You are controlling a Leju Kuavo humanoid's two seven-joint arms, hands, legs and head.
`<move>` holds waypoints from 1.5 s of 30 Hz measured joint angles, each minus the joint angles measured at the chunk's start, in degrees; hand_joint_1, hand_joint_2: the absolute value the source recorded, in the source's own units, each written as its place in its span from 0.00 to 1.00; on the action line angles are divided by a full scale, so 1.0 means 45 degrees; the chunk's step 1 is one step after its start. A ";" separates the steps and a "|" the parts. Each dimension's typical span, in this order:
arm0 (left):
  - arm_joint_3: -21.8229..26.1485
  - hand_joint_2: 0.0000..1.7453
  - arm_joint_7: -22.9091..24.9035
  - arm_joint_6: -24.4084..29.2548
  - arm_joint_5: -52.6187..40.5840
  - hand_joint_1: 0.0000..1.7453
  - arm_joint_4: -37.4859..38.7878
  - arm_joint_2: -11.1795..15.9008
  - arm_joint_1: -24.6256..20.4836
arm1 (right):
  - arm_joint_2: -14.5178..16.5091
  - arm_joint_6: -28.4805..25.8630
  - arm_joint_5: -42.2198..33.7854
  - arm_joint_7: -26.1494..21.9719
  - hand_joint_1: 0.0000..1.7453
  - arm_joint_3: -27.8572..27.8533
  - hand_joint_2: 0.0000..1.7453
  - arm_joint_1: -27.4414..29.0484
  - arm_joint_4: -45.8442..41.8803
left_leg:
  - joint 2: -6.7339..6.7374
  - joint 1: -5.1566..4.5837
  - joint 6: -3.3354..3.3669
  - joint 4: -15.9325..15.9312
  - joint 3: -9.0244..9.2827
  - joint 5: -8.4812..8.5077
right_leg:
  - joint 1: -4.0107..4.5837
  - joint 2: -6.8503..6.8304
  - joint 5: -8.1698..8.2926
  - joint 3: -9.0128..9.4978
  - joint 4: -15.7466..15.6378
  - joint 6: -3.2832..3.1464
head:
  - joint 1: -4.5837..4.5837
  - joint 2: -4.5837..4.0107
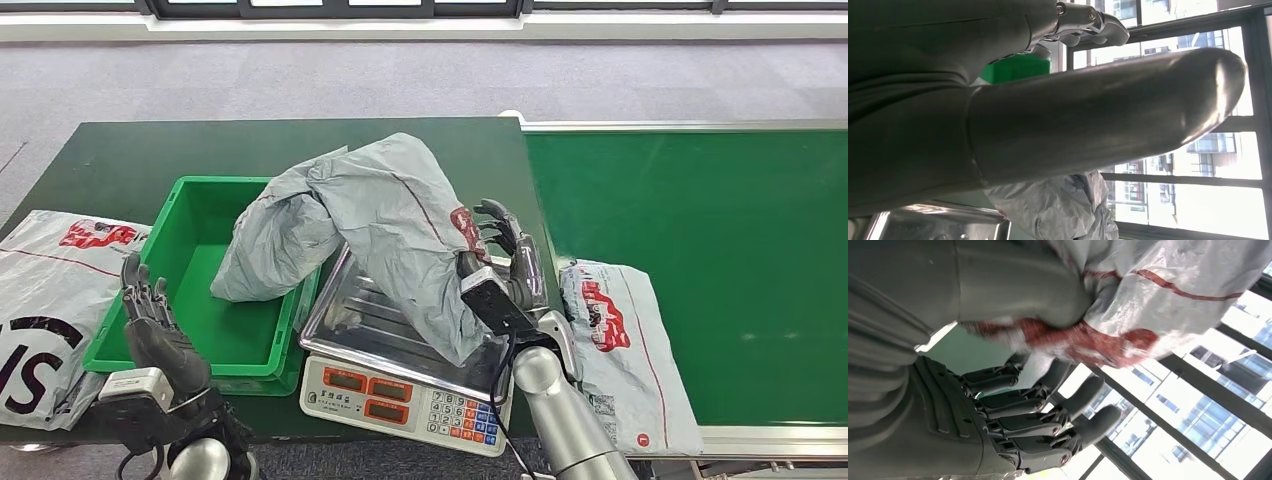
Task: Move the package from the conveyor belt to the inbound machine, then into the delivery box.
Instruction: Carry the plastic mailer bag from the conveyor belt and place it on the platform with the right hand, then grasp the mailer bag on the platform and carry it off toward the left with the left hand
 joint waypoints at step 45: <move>-0.4487 1.00 0.3738 -0.5980 -0.5341 0.00 0.9169 -0.0102 -0.6870 | -0.0015 0.0730 0.0227 0.0351 0.00 -0.0132 1.00 0.3261 -0.7581 | 0.0006 -0.0014 0.0005 0.0008 -0.0008 0.0033 | -0.0012 0.0002 0.0047 -0.0023 -0.0001 0.0011 | 0.0001 -0.0001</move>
